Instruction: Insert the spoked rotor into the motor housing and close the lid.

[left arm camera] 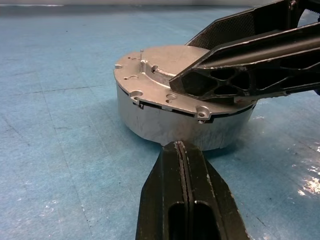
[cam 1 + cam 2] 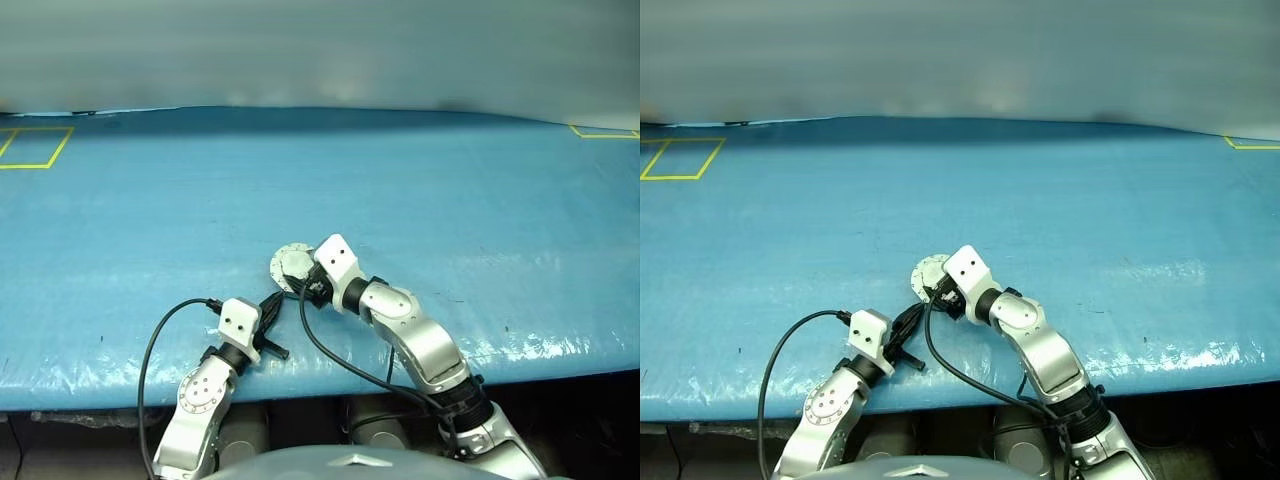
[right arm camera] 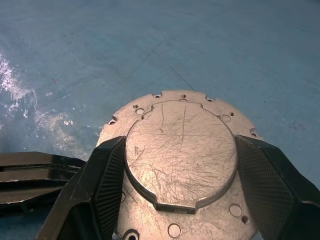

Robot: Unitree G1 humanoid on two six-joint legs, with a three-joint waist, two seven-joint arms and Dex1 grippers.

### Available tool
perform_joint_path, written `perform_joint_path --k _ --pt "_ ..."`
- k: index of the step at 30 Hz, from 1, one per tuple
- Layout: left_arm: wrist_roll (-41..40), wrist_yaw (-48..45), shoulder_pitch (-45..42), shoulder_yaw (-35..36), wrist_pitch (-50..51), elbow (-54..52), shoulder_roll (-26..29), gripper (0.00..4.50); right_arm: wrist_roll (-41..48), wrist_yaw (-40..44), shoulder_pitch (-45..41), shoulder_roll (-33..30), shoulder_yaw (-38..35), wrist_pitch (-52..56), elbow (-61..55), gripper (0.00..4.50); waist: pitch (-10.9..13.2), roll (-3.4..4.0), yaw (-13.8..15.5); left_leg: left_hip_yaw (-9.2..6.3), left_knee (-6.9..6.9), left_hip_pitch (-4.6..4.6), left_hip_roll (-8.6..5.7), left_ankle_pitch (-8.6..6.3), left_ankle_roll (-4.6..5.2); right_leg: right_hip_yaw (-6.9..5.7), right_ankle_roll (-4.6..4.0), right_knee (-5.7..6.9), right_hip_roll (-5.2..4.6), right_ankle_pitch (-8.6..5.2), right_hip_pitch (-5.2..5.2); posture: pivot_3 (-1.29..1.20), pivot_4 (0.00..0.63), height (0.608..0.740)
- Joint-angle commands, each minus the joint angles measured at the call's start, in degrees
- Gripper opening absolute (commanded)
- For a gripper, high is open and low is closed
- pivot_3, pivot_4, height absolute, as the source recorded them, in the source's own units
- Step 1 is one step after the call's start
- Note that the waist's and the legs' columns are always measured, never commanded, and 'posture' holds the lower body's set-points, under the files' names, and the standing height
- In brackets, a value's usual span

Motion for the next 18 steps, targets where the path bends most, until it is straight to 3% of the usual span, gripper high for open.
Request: perform_joint_path --k 1,12,18 --pt "-0.12 0.06 -0.17 0.61 -0.16 0.57 0.38 0.0 -1.35 0.56 0.5 -1.23 1.24 2.43 0.7 3.04 -0.02 0.03 0.01 -0.01 0.0 0.01 0.0 0.0 0.0 -0.01 0.0 0.01 0.0 0.0 0.0 0.0 0.15 0.74" --pt "-0.11 0.44 0.46 1.02 -0.15 0.3 0.65 0.0 -2.29 1.89 0.17 -4.19 1.55 1.55 0.73 3.04 -0.08 0.1 0.01 0.01 -0.05 0.02 0.0 0.0 0.0 0.0 -0.01 -0.01 0.0 -0.02 0.0 0.0 0.15 0.74" --pt "0.14 0.91 0.72 1.08 -0.45 0.36 0.46 0.0 0.32 1.32 0.71 -2.02 -0.75 5.35 1.15 3.04 -0.09 0.11 0.0 0.01 -0.06 0.02 0.0 0.0 0.0 0.01 -0.01 -0.03 0.0 -0.02 0.0 0.0 0.15 0.74"
